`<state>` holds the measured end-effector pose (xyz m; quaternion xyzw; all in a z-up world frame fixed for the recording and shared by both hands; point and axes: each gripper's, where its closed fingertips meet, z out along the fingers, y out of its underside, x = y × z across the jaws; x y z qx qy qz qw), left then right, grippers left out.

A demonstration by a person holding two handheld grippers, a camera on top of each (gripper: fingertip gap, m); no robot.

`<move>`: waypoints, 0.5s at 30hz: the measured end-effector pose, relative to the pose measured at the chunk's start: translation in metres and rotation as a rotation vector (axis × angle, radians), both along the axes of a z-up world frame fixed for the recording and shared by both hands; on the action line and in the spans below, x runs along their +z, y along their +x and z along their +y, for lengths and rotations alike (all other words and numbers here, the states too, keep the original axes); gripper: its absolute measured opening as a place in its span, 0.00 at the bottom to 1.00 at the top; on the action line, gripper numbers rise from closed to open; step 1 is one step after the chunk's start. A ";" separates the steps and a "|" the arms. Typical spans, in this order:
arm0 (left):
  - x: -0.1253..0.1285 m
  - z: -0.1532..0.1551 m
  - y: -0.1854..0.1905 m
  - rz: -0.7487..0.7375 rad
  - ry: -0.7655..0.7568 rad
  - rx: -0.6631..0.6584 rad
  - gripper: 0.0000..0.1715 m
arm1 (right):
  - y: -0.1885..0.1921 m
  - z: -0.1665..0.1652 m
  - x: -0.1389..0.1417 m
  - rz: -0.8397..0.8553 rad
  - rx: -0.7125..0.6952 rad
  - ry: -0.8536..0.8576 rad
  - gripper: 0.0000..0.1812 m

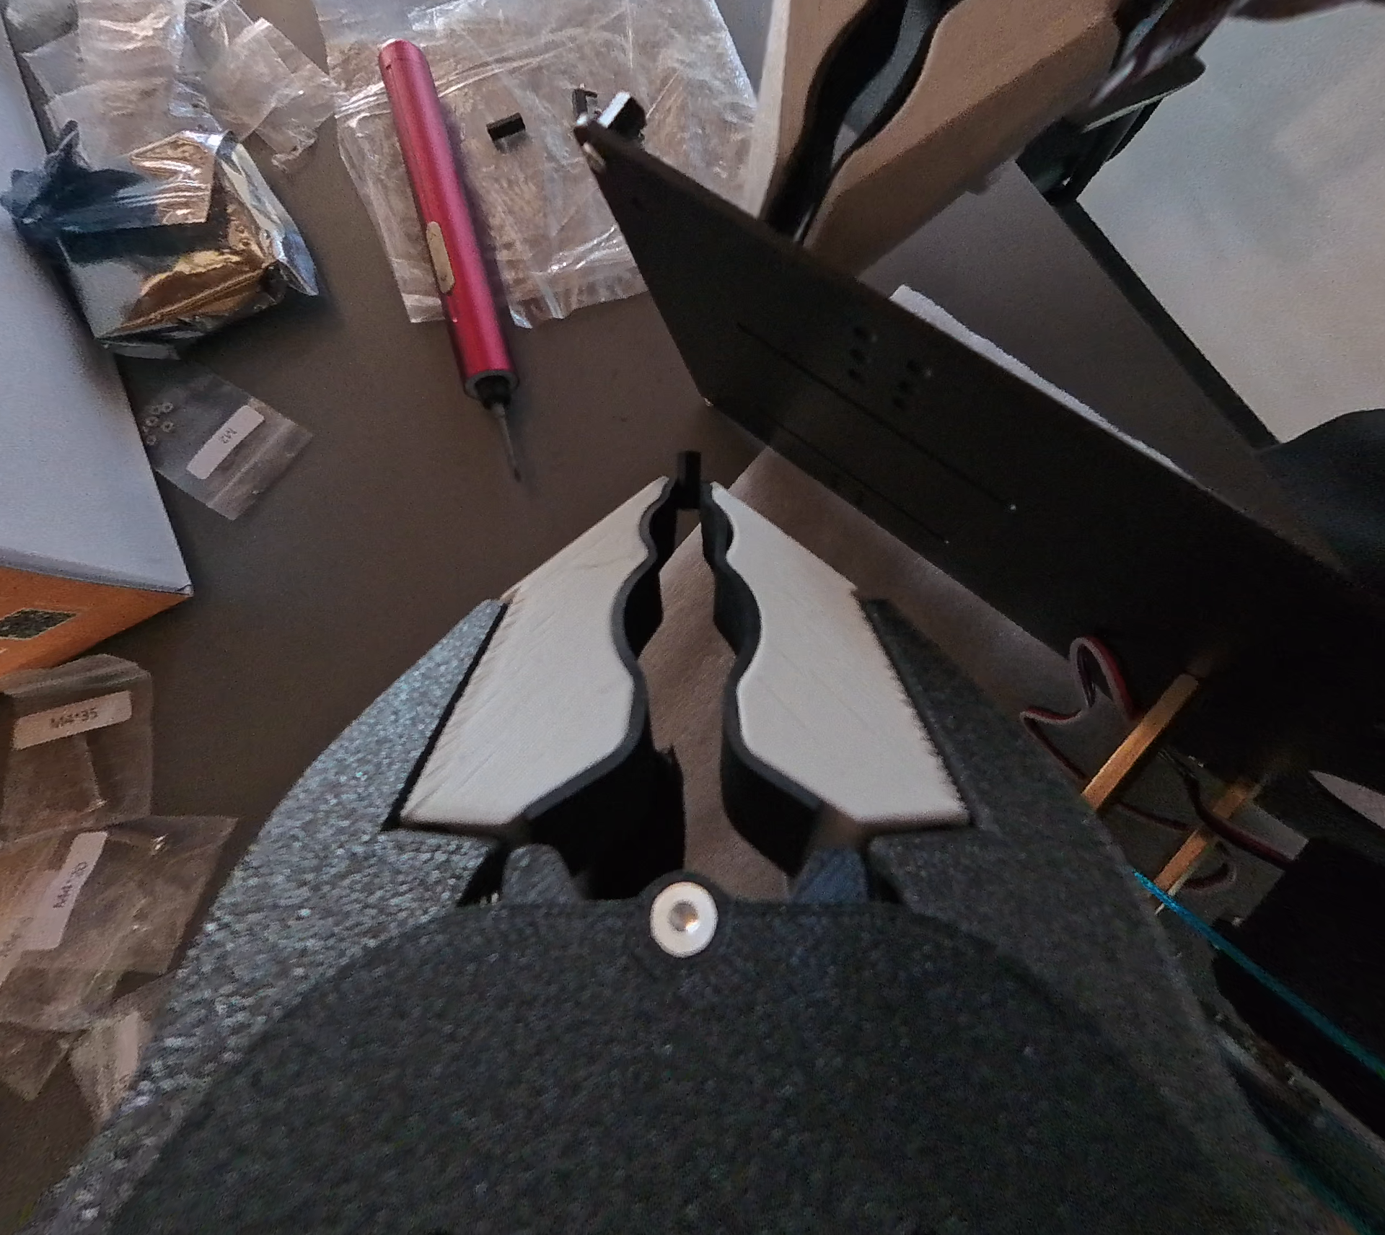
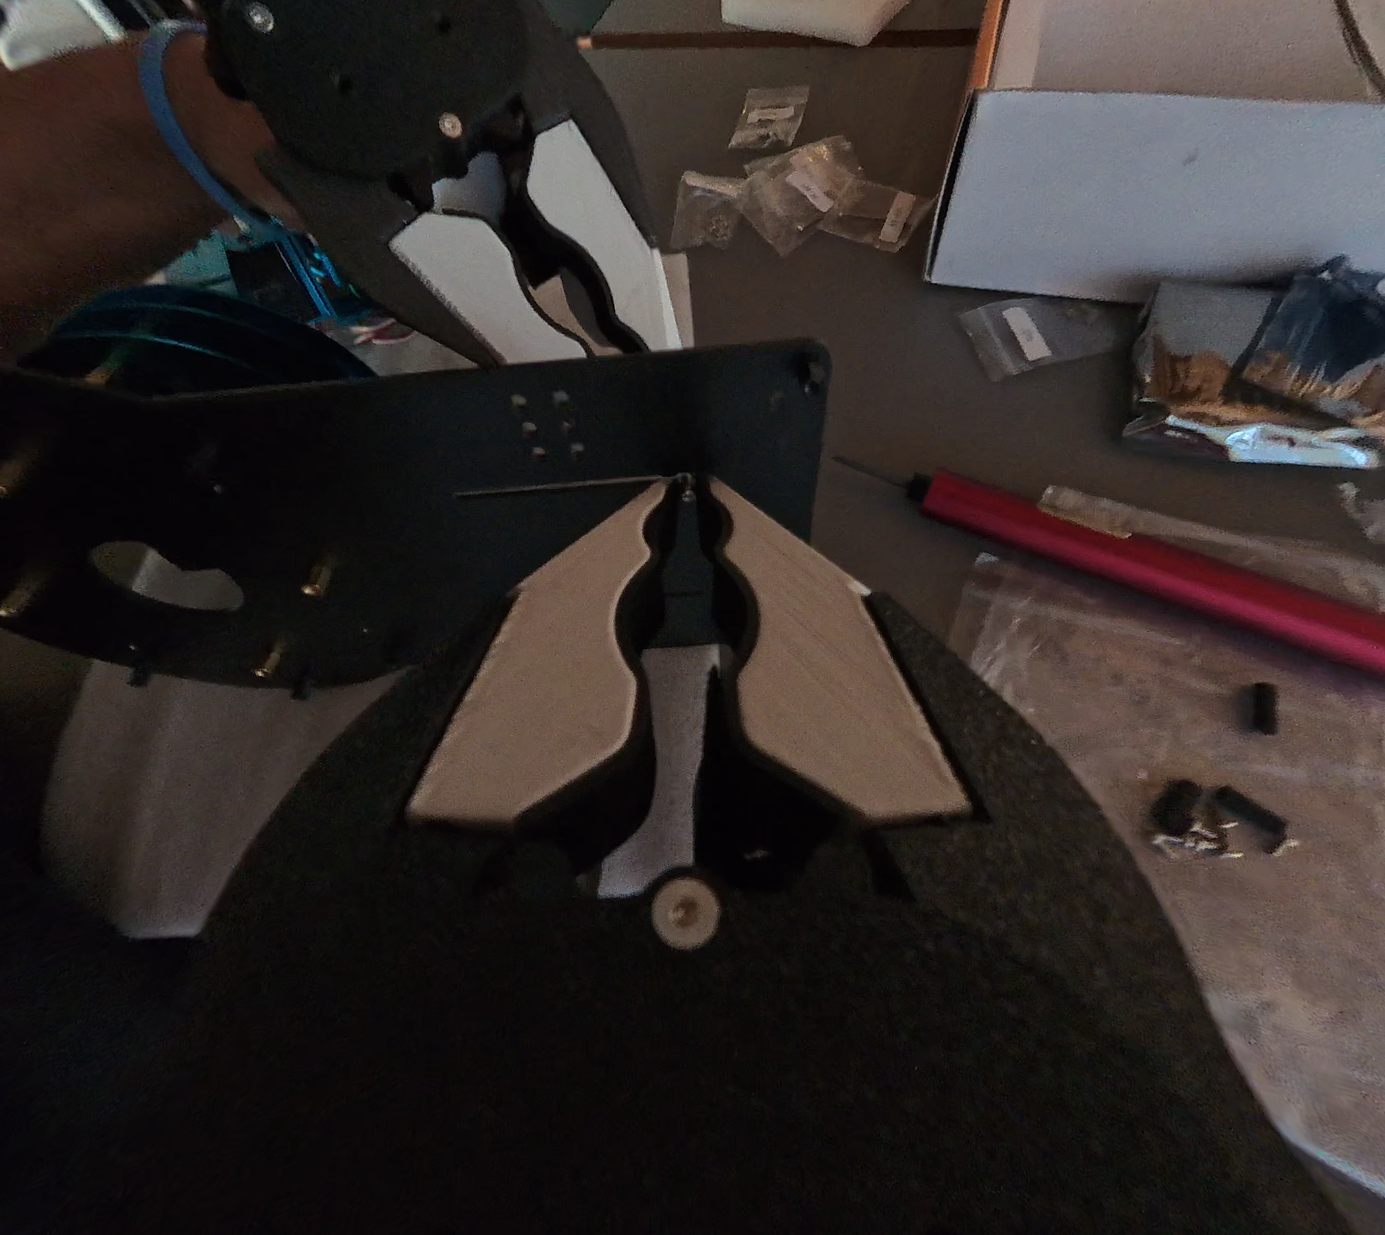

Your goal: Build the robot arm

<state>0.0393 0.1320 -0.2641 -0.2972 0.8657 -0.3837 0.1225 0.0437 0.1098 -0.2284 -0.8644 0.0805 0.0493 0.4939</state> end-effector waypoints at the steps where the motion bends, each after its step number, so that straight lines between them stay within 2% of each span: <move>1: 0.000 0.000 0.000 0.001 -0.001 0.000 0.03 | -0.002 0.000 -0.001 0.022 -0.011 0.030 0.02; 8: -0.002 0.002 -0.001 0.008 0.003 0.004 0.03 | -0.004 -0.008 -0.006 0.167 -0.089 0.184 0.02; 10: -0.001 0.004 -0.002 0.008 0.000 0.008 0.03 | -0.002 -0.012 -0.002 0.145 -0.096 0.196 0.01; 15: -0.003 0.007 -0.002 0.013 0.003 0.014 0.03 | 0.002 -0.009 -0.002 0.009 -0.108 0.089 0.01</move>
